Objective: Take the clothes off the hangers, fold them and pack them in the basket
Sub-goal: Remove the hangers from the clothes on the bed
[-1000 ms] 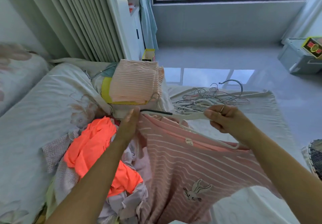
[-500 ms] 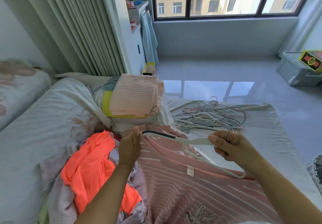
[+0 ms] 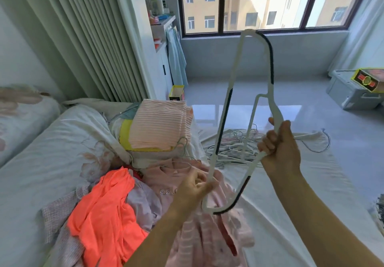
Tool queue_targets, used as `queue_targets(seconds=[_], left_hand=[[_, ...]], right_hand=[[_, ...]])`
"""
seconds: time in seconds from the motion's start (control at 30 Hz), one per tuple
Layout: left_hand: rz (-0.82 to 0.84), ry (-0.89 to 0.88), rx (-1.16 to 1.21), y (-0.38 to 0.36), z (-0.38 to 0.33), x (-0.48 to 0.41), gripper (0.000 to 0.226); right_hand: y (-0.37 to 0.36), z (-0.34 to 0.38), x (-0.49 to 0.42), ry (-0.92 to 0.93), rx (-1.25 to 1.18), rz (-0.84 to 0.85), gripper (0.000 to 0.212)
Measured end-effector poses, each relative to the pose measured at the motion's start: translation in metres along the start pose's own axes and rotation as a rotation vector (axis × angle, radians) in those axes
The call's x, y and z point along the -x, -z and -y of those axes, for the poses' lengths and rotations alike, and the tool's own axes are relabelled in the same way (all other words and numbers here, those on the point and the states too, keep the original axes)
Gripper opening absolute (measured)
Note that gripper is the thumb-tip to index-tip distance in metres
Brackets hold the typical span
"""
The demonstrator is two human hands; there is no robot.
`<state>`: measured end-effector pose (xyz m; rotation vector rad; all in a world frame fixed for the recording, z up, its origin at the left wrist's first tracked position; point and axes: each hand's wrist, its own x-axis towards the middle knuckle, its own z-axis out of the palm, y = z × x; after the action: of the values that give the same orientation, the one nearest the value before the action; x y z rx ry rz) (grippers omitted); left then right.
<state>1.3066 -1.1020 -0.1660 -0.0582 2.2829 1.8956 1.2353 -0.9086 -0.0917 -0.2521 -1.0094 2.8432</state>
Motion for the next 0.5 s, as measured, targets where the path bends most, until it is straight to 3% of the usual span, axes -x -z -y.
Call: queue_targets(seconds=[0.03,0.1,0.17,0.23,0.27,0.33,0.43,0.5], left_hand=[[0.035,0.076,-0.052,0.0,0.005,0.002,0.055],[0.188,0.247,-0.435,0.005,0.02,0.007,0.062],[0.456,0.317,-1.027,0.013,0.033,0.016,0.037],[0.52,0.319,-1.241,0.03,0.045,0.025,0.019],[0.51,0.331,-1.214,0.048,0.052,0.025,0.021],[0.366,0.342,-0.895,0.091,0.055,0.022,0.022],[-0.174,0.339,-0.3,0.154,0.031,0.037,0.016],[-0.511,0.264,-0.047,0.207,0.027,0.054,0.006]], right_hand=[[0.001,0.003,-0.003,0.018,-0.018,-0.02,0.032],[0.002,0.012,-0.011,0.073,-0.053,-0.071,0.032],[0.007,0.025,-0.022,0.124,-0.046,-0.118,0.031],[0.018,0.038,-0.034,0.142,0.056,-0.13,0.029],[0.027,0.041,-0.039,0.128,0.142,-0.125,0.027],[0.046,0.038,-0.045,0.083,0.366,-0.105,0.022],[0.08,0.02,-0.051,0.031,0.761,-0.052,0.024],[0.103,0.011,-0.057,-0.002,0.994,-0.007,0.026]])
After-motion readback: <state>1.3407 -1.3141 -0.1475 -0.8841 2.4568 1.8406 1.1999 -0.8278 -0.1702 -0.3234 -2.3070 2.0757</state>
